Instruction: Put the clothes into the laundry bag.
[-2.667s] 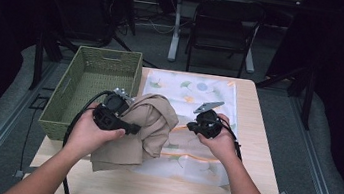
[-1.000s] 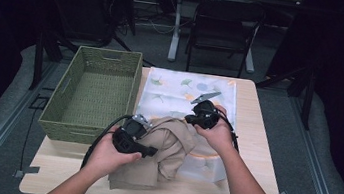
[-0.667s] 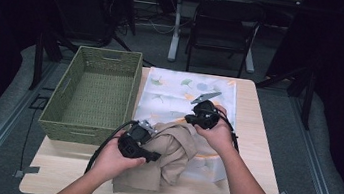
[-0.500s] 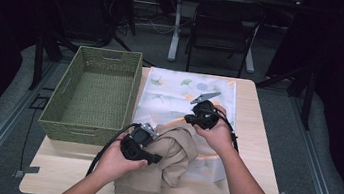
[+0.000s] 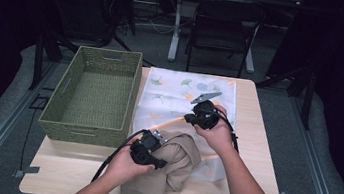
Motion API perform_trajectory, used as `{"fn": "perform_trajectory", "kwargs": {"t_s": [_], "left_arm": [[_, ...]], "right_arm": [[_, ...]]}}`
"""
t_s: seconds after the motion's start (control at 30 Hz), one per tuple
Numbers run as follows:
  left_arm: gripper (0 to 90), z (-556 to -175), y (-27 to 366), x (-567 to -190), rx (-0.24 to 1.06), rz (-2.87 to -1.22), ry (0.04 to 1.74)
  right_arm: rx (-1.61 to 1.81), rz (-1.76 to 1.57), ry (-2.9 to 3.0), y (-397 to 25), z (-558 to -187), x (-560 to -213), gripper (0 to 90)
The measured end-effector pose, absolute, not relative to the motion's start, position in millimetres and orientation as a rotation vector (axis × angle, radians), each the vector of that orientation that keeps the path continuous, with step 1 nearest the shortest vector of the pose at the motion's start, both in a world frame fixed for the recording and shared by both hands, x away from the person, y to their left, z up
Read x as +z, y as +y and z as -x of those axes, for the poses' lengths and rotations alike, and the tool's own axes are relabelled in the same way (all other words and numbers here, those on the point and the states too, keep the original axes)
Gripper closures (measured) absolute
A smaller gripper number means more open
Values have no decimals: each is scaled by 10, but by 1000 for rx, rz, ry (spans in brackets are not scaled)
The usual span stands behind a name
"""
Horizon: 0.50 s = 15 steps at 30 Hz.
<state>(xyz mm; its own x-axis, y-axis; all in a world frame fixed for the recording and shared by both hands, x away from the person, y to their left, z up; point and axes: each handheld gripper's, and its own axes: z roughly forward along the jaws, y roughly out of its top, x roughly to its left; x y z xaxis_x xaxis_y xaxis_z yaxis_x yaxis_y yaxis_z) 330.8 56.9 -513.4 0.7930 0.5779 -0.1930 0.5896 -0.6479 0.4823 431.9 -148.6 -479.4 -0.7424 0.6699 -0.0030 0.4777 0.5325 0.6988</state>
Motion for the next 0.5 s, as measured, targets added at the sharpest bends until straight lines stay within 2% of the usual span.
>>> {"fn": "perform_trajectory", "kwargs": {"t_s": [0.5], "left_arm": [[634, -3308, 532, -5264, -41, -2456, 867]], "right_arm": [[1044, -923, 2473, -1483, -4238, -4700, 885]]}}
